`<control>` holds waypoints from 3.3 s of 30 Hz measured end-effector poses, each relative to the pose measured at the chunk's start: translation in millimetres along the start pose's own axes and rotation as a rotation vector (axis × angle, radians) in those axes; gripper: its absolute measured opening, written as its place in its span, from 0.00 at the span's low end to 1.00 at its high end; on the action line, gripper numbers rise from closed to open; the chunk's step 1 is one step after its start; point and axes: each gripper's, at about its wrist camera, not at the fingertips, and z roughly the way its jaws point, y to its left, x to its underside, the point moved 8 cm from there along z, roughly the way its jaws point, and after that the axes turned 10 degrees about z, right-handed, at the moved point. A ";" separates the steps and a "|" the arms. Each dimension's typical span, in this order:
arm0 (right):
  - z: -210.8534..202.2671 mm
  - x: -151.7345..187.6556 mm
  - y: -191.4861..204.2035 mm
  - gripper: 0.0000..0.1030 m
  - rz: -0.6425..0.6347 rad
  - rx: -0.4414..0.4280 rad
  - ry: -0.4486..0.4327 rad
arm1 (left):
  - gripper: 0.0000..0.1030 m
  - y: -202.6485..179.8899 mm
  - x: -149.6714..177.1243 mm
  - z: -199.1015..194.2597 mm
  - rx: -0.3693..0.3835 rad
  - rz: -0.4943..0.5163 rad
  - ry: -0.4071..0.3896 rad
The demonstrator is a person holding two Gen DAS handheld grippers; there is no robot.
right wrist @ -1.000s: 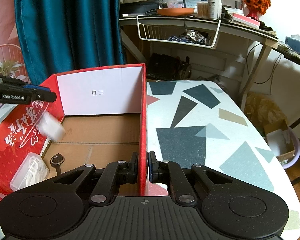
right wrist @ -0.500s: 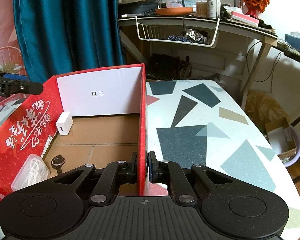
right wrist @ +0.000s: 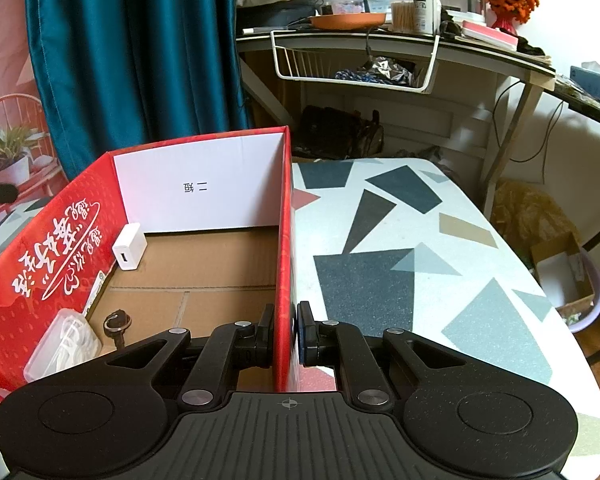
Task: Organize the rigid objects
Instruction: 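Withdraw the open left gripper from the red box toward the table items, then lower the left gripper onto the lavender power bank and close it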
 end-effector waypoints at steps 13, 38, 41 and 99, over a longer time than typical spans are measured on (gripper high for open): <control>0.1 0.4 -0.1 0.09 -0.003 0.001 0.001 | 1.00 56.4 87.0 -3.4 -0.125 -0.305 0.125; 0.2 0.4 0.7 0.10 -0.022 0.010 0.007 | 0.87 -14.0 116.7 22.2 0.084 -0.344 0.200; -0.1 0.8 1.0 0.10 -0.027 0.010 0.009 | 0.87 -17.7 113.5 16.3 0.098 -0.318 0.170; 0.6 0.4 3.3 0.11 -0.047 0.026 0.011 | 0.86 -13.3 130.6 28.2 -0.034 -0.115 0.126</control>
